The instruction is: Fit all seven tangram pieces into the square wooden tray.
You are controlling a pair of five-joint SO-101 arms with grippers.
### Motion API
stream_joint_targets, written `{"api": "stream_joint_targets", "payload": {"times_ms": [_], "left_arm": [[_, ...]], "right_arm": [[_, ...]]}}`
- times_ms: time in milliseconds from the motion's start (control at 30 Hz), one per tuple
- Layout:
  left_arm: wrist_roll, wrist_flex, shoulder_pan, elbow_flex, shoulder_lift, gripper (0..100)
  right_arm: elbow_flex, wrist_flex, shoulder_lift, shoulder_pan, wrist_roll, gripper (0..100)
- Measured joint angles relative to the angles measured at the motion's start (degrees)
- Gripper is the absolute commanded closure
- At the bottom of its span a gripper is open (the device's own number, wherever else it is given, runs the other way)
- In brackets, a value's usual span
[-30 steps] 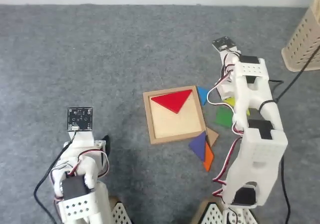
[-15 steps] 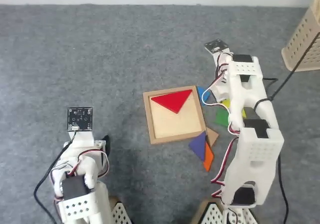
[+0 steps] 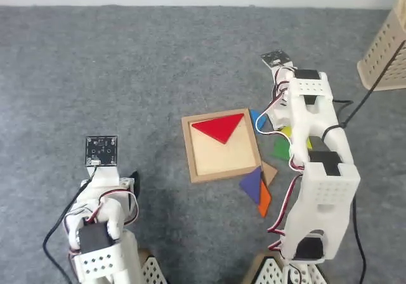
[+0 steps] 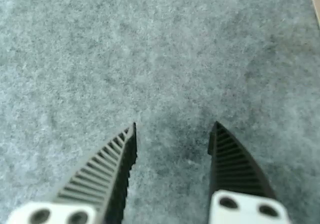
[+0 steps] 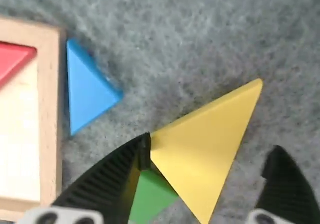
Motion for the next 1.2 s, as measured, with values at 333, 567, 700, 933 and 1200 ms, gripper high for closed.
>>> {"api": "stream_joint_targets", "payload": {"times_ms": [333, 567, 700, 933, 1200], "left_arm": [[0.0, 0.0, 0.0, 0.0, 0.0, 77], [0.0, 0.0, 0.0, 0.0, 0.0, 77], [0.0, 0.0, 0.0, 0.0, 0.0, 77], [0.0, 0.0, 0.0, 0.0, 0.0, 77], [0.0, 0.0, 0.0, 0.0, 0.0, 77]], "right_arm": [[0.53, 0.0, -0.26, -0.7, -2.37, 60.6], [3.34, -2.46, -0.35, -2.02, -3.16, 60.7], [3.34, -3.16, -0.7, -1.93, -3.87, 60.8], [2.99, -4.92, 0.79, -1.93, -3.96, 71.9], [1.41, -3.6, 1.32, -1.67, -4.13, 76.4]]}}
